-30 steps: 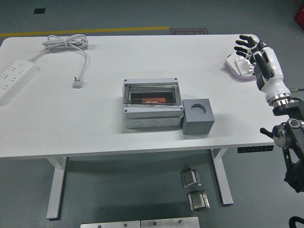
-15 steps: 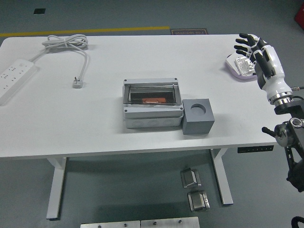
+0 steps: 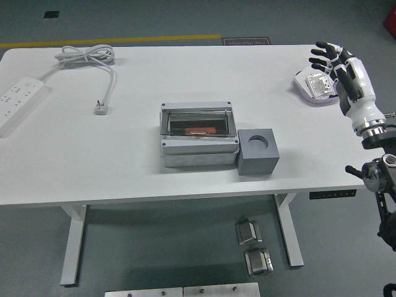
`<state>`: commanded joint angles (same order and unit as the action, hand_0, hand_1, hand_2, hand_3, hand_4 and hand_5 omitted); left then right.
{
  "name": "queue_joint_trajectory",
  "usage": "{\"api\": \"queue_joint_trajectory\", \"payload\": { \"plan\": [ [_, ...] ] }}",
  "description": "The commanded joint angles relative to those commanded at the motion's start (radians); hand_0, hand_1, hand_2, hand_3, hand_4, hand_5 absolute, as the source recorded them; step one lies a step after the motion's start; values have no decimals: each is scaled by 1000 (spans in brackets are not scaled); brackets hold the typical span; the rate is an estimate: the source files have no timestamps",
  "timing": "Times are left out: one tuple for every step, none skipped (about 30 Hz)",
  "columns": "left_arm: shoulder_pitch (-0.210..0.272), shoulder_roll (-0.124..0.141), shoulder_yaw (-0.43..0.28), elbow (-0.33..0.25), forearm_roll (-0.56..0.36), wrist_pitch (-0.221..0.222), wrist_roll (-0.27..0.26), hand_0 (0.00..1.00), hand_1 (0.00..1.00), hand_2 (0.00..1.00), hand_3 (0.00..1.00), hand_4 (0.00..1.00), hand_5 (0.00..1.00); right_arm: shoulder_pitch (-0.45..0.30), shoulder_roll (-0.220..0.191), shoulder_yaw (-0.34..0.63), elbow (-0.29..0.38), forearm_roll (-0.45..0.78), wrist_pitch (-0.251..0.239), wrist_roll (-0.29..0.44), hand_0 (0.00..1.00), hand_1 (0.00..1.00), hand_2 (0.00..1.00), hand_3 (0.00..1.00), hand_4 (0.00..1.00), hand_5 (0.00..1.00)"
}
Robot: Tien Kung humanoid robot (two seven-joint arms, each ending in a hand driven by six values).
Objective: Fetch the battery,place it into the box,close the lid of the box
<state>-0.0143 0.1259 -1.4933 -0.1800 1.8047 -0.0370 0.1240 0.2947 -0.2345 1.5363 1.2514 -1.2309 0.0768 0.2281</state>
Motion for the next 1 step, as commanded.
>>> {"api": "queue_joint_trajectory", "payload": {
  "plan": [
    [0,2,-3,0,4,0,0,610,630,632,678,704,211,-2,-2,3,2,-1,0,0,773,721,749,755,895,765]
  ]
}}
